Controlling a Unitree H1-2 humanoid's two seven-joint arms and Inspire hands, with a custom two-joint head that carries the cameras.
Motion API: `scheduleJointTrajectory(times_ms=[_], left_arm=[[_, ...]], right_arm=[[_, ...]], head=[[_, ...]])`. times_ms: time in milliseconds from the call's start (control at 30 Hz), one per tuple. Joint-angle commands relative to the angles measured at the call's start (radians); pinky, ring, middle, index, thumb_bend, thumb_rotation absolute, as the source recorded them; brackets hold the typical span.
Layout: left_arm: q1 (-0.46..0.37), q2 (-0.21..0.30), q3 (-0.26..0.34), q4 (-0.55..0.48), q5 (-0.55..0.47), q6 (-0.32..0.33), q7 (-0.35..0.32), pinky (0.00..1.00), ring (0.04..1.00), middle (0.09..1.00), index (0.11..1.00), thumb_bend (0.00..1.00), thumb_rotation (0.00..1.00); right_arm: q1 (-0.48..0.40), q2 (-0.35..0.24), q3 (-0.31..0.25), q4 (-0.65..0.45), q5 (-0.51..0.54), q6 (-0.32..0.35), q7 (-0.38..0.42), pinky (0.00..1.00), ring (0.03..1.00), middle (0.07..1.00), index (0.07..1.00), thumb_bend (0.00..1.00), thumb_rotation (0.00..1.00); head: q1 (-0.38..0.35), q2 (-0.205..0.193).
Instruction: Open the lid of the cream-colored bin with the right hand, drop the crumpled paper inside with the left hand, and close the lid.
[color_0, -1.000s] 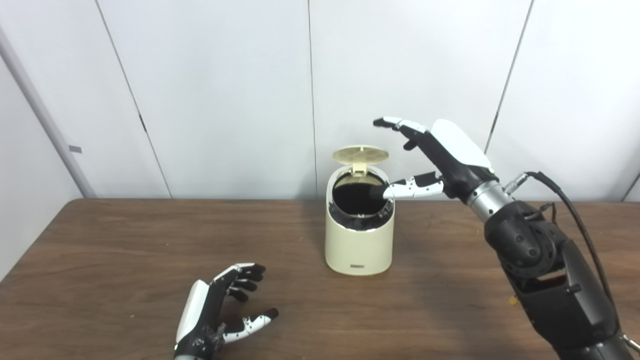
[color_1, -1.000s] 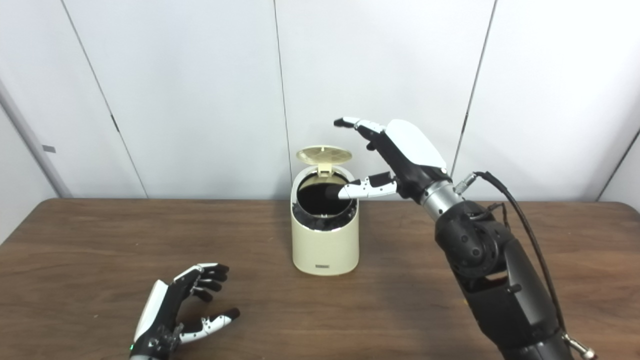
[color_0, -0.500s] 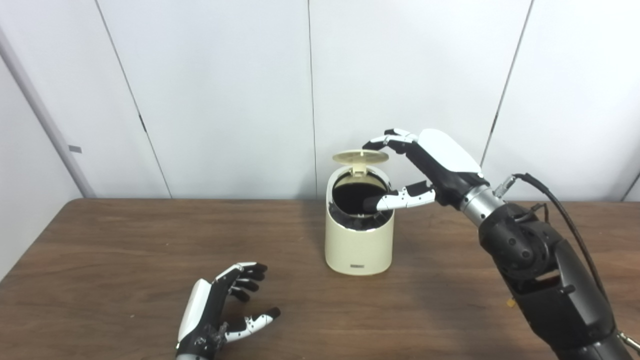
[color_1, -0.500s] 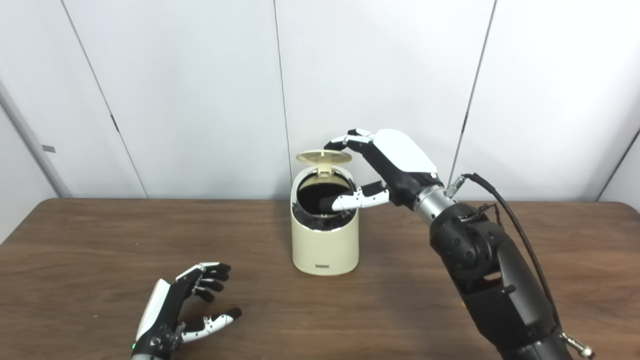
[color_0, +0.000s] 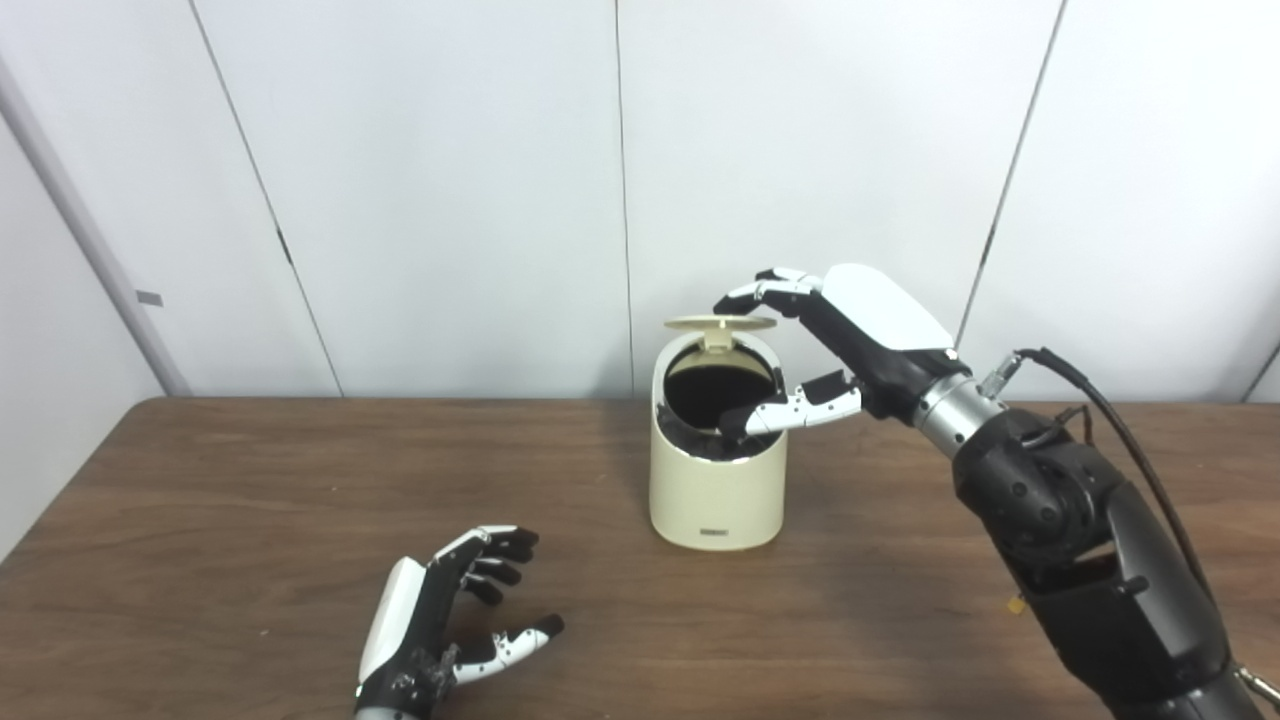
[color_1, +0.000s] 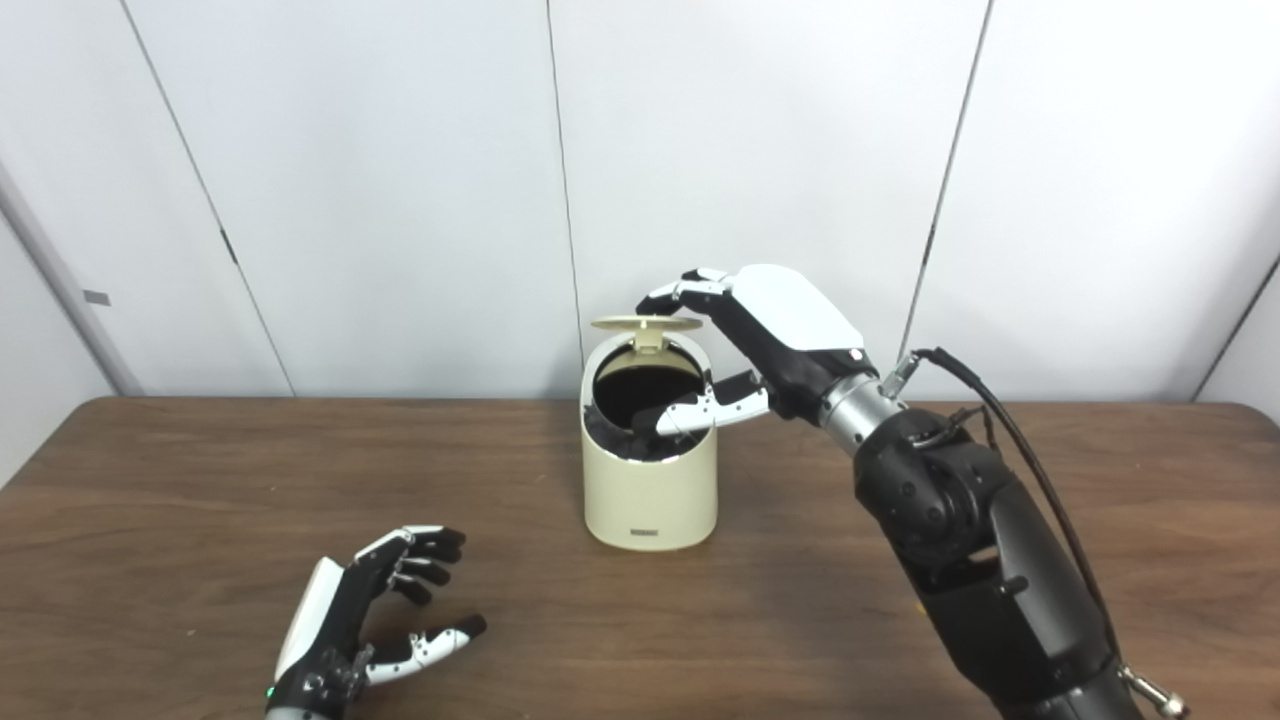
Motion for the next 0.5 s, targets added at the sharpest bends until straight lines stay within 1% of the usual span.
scheduleJointTrajectory(times_ms=[0, 133, 267, 467], left_arm=[[0.002, 0.004, -0.017, -0.001, 0.008, 0.025, -0.028, 0.51, 0.612, 0.673, 0.691, 0.67, 0.01], [0.003, 0.004, -0.017, -0.004, 0.010, 0.026, -0.029, 0.51, 0.612, 0.672, 0.689, 0.67, 0.01], [0.006, 0.002, -0.017, -0.017, 0.009, 0.043, -0.034, 0.51, 0.613, 0.671, 0.693, 0.66, 0.01], [0.010, 0.004, -0.016, -0.028, 0.005, 0.045, -0.033, 0.51, 0.613, 0.671, 0.691, 0.67, 0.01]], right_arm=[[-0.029, -0.022, -0.005, -0.041, 0.004, -0.026, 0.007, 0.76, 0.894, 0.757, 0.733, 0.68, 0.55], [-0.018, -0.026, 0.000, -0.052, 0.008, -0.021, 0.031, 0.80, 0.896, 0.743, 0.721, 0.69, 0.56], [-0.003, -0.026, 0.003, -0.058, 0.016, -0.034, 0.034, 0.82, 0.897, 0.735, 0.713, 0.70, 0.53], [0.020, -0.030, 0.008, -0.060, 0.008, -0.067, 0.024, 0.79, 0.887, 0.724, 0.703, 0.70, 0.53]], head=[[0.002, 0.004], [0.004, 0.008], [0.005, 0.012], [0.010, 0.024]])
